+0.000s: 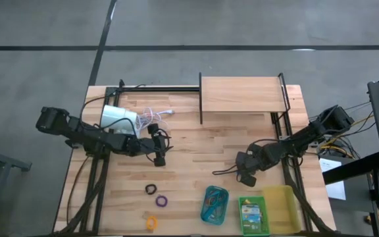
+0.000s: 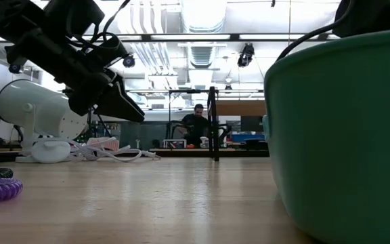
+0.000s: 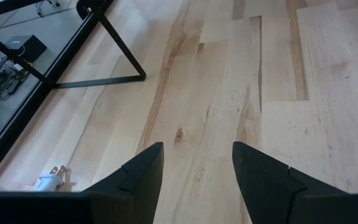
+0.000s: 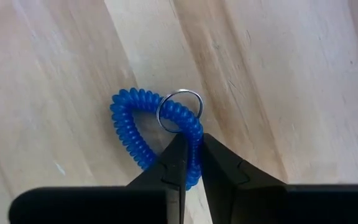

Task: Pick & Place Office Desk Supplies
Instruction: Put the blue spring rubberband into the yellow bin

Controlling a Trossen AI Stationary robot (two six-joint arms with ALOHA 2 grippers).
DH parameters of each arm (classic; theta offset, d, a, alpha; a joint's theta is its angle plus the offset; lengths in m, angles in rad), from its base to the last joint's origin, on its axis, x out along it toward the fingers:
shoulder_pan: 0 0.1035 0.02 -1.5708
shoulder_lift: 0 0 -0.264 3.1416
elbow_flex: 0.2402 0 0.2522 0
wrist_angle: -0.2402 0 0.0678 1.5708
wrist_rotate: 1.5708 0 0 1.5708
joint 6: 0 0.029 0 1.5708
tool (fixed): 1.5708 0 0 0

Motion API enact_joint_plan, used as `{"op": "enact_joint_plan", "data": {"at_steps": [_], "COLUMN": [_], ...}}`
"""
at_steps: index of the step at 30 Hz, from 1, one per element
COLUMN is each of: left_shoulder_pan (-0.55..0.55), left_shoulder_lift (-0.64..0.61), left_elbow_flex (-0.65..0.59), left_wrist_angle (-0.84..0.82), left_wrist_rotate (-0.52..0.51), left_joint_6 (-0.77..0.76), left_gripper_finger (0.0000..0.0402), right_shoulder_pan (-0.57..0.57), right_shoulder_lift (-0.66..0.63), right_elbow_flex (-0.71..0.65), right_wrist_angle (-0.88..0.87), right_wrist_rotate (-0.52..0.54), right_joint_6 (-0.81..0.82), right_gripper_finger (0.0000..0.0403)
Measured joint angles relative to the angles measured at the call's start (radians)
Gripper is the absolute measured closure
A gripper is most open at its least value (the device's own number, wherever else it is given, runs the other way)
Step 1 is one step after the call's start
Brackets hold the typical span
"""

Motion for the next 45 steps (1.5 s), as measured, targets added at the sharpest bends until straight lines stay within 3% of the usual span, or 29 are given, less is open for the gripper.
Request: {"op": "enact_joint_plan", "data": {"at_steps": [4, 10, 20, 31, 39, 45], "left_shoulder_pan": [0.0, 0.0, 0.0, 0.0, 0.0, 0.0], "left_shoulder_lift": [0.0, 0.0, 0.0, 0.0, 0.0, 0.0], "left_elbow_flex": [0.0, 0.0, 0.0, 0.0, 0.0, 0.0], "left_wrist_angle": [0.0, -0.002, -0.006, -0.006, -0.009, -0.009], "left_wrist_rotate": [0.0, 0.0, 0.0, 0.0, 0.0, 0.0], "left_joint_6": [0.0, 0.0, 0.0, 0.0, 0.0, 0.0], "left_gripper_finger": [0.0205, 0.0205, 0.0205, 0.0205, 0.0205, 0.0205], "right_shoulder_pan": [0.001, 0.0, 0.071, 0.37, 0.613, 0.718], "right_shoulder_lift": [-0.056, -0.142, -0.191, -0.146, -0.141, -0.14], "right_elbow_flex": [0.035, 0.129, 0.371, 0.541, 0.477, 0.375], "right_wrist_angle": [0.0, -0.133, -0.503, -0.66, -0.659, -0.59], "right_wrist_rotate": [-0.01, 0.005, 0.0, 0.006, 0.008, 0.007], "right_joint_6": [0.001, 0.05, 0.304, 0.722, 1.102, 1.273], "right_gripper_finger": [0.0373, 0.0374, 0.0374, 0.0374, 0.0374, 0.0374]}}
